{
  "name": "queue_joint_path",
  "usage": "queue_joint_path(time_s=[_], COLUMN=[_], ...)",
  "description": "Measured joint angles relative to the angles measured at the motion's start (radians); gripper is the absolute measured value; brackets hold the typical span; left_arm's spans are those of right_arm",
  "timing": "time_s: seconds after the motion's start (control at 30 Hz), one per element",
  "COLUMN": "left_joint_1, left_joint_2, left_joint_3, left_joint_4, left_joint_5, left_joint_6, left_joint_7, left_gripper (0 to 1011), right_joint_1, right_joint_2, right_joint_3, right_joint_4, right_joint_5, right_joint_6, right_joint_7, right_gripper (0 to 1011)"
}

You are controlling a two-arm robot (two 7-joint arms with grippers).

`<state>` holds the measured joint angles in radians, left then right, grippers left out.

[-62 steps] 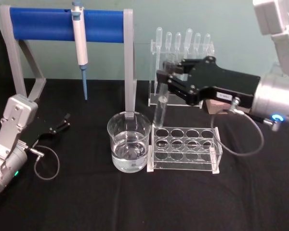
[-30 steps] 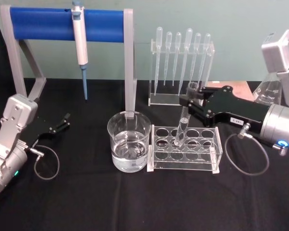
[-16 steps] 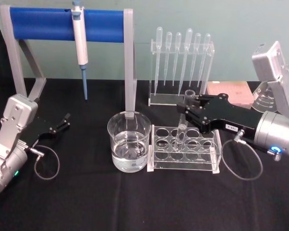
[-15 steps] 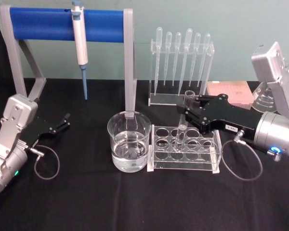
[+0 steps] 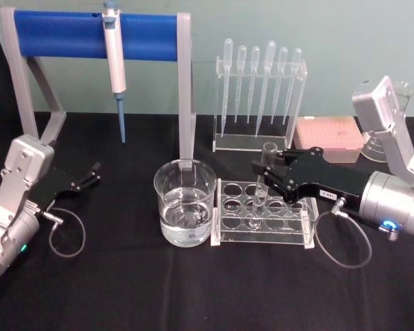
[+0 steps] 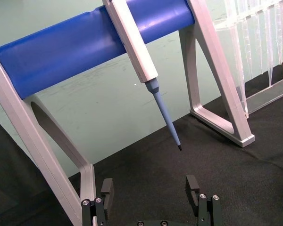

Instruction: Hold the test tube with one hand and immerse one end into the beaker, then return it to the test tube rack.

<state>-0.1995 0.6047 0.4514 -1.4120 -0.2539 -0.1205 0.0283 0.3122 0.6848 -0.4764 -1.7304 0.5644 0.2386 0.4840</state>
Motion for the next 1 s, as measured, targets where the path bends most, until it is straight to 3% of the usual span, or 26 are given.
queue_joint_path(time_s=[0.73, 0.8, 1.0], left_joint_1=[0.000, 0.000, 0.000], left_joint_2=[0.000, 0.000, 0.000], left_joint_3=[0.000, 0.000, 0.000], left_joint_4=[0.000, 0.000, 0.000], left_joint_5=[0.000, 0.000, 0.000], left_joint_6=[0.000, 0.000, 0.000], left_joint_7=[0.000, 0.000, 0.000], left_gripper=[1000, 1000, 1000], right_joint_1=[-0.004, -0.004, -0.003], right_joint_2=[-0.016, -0.016, -0.016], right_joint_3=[0.002, 0.002, 0.002], right_joint_4=[0.032, 0.032, 0.031], right_joint_5=[-0.012, -0.012, -0.012], right_joint_6=[-0.005, -0.005, -0.005], right_joint_7=[0.013, 0.013, 0.013], right_gripper=[231, 253, 457])
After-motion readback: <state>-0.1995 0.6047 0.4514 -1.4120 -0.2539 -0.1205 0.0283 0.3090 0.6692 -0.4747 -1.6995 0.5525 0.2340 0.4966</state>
